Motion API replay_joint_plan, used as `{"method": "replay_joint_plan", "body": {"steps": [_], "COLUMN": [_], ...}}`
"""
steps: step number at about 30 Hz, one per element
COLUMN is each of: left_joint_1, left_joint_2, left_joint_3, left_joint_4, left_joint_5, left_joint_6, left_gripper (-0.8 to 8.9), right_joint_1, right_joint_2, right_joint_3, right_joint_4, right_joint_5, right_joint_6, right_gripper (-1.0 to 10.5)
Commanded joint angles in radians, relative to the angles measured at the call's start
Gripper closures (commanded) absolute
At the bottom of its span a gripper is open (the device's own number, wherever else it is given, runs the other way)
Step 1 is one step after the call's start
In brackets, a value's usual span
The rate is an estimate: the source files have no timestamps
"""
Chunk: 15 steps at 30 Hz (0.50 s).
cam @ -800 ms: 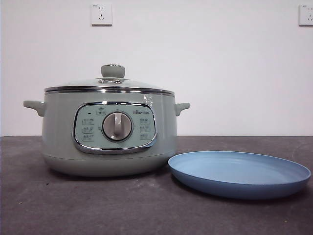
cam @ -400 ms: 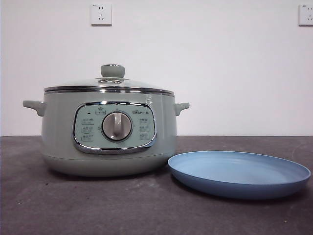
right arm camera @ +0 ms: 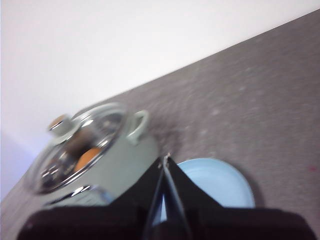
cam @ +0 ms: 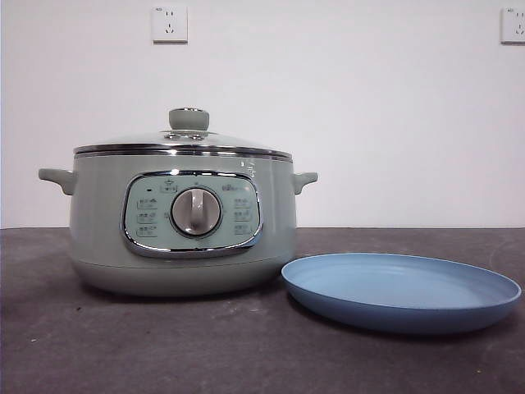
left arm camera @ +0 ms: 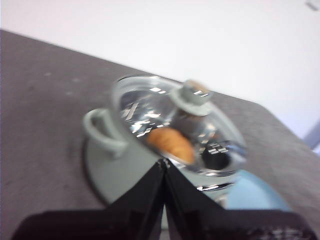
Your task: Take the potato out from the steamer,put the potato on the plate,close the lid
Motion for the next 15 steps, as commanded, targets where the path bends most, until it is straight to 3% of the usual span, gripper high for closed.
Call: {"method": "replay_joint_plan", "body": {"steps": [1,8,15], "left_joint_1": [0.002,0.002,0.001], "left_joint_2": [0.067,0.27,0.417], "left_joint_3": [0.07,0.28,0.443], "left_joint_4": [-0.027,-0.186,-0.362], "left_joint_5": [0.048,0.21,0.314], "left_joint_6": [0.047,0.216,0.363], "left_gripper": [8.22,8.22,8.22], "right_joint_1": [0.003,0.003,0.031], "right_joint_2": [0.072,0.284,0.43], "right_joint_3": [0.099,0.396,0.621], "right_joint_4": [-0.059,-0.362,-0.651], "right_joint_5": [-0.064,-0.208,-0.232], "right_joint_6": [-0.088,-0.332,-0.534], "right_gripper": [9.6,9.6,9.6]}}
